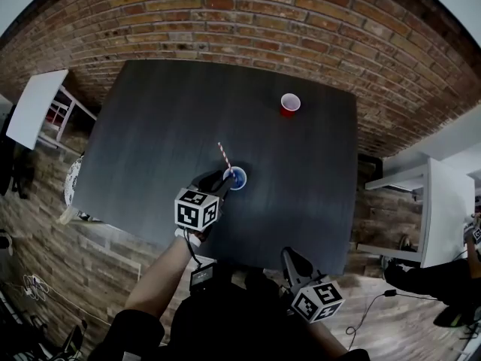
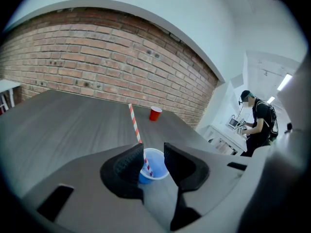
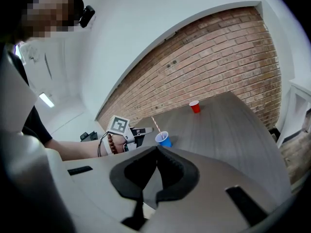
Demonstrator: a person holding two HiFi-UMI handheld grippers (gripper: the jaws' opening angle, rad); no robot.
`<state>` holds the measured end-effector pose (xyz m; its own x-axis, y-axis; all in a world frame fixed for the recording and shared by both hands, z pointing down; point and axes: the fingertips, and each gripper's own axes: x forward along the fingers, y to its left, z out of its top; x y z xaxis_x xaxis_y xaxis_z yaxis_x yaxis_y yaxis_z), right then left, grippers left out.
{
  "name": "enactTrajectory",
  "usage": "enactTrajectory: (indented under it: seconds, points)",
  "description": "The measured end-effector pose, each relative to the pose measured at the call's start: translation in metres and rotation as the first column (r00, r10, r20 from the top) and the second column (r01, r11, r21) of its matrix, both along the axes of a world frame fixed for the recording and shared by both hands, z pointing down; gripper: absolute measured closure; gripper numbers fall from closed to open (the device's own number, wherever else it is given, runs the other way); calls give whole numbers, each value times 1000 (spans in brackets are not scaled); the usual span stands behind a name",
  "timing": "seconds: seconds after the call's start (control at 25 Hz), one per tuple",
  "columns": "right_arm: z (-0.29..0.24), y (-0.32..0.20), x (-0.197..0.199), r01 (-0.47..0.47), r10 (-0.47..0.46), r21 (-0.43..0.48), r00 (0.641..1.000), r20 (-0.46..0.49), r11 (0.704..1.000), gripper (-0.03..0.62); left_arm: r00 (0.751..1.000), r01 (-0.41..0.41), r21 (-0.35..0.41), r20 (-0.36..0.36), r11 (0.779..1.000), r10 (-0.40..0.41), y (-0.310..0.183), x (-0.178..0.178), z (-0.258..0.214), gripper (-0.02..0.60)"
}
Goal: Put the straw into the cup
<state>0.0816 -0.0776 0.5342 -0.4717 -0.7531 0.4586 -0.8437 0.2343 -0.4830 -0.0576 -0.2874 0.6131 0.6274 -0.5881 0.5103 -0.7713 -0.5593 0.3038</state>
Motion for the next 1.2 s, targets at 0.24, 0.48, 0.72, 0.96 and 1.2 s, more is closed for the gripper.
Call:
enactTrajectory:
  seconds: [0.24, 0.48, 0.72, 0.96, 1.2]
  points:
    - [-12, -3, -4, 34, -35, 27, 999, 9, 999, 571, 985, -129, 131, 129, 983, 112, 47, -10, -45, 460]
    - [-30, -11, -9, 81, -76, 124, 996, -43, 989, 571, 984, -118, 262, 160, 958, 78, 97, -33, -100, 460]
    - [-74, -14, -23, 162, -131, 288, 984, -122, 944, 571, 998, 12, 329, 55, 944, -32, 150, -60, -164, 528]
    - [-128, -9, -53, 218, -195, 387, 976, -100, 896, 571, 981, -57, 424, -144, 904, 129, 202, -4, -224, 557]
    - [-133, 7, -71, 270, -220, 423, 962, -164, 865, 571, 968, -207, 444, -36, 872, 248, 228, 27, -223, 557]
